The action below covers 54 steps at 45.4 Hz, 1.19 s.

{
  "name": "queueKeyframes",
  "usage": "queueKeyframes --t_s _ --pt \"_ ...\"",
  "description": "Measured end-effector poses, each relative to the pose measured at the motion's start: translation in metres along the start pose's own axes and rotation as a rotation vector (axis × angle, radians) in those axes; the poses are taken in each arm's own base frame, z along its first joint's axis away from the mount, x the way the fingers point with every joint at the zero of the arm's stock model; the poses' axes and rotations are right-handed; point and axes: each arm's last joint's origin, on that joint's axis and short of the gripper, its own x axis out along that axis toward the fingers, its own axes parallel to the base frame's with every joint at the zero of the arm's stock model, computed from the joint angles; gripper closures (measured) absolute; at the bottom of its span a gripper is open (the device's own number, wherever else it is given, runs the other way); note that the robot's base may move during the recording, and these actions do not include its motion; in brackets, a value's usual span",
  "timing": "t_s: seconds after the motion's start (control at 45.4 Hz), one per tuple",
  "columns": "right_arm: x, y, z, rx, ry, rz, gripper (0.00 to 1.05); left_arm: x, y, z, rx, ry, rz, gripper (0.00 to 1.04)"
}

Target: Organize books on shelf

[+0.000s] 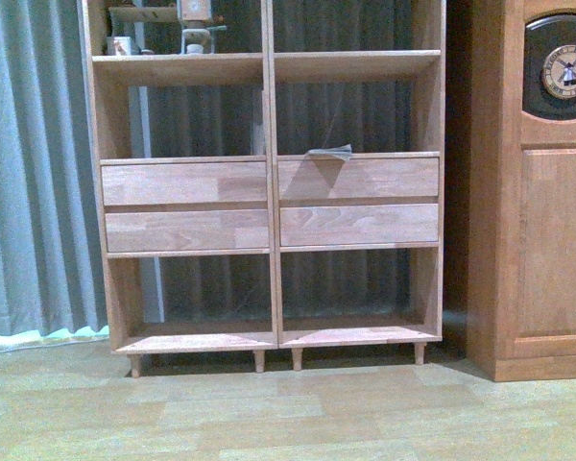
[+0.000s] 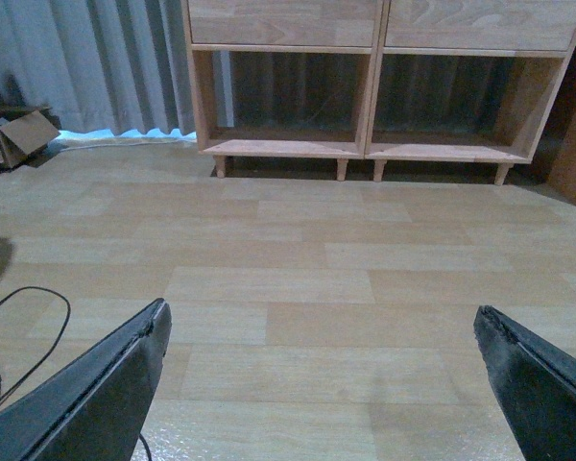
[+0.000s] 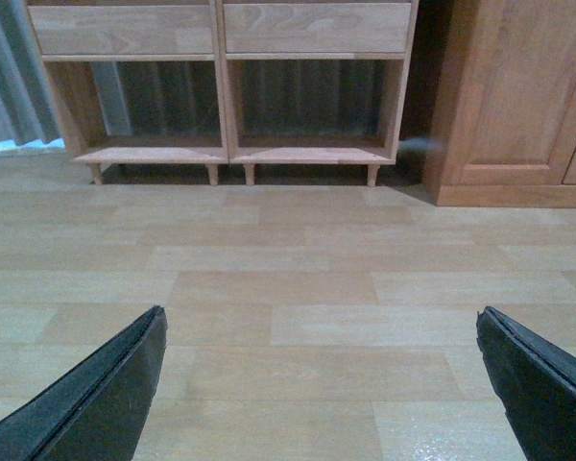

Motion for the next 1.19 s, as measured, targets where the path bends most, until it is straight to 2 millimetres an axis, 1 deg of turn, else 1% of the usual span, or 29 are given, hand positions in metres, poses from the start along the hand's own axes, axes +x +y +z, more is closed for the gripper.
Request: queueKeyframes --t_s 1.19 --pt "0.0 0.0 0.0 0.0 0.0 0.0 0.07 0.0 0.0 -0.0001 0.0 0.0 0.0 0.07"
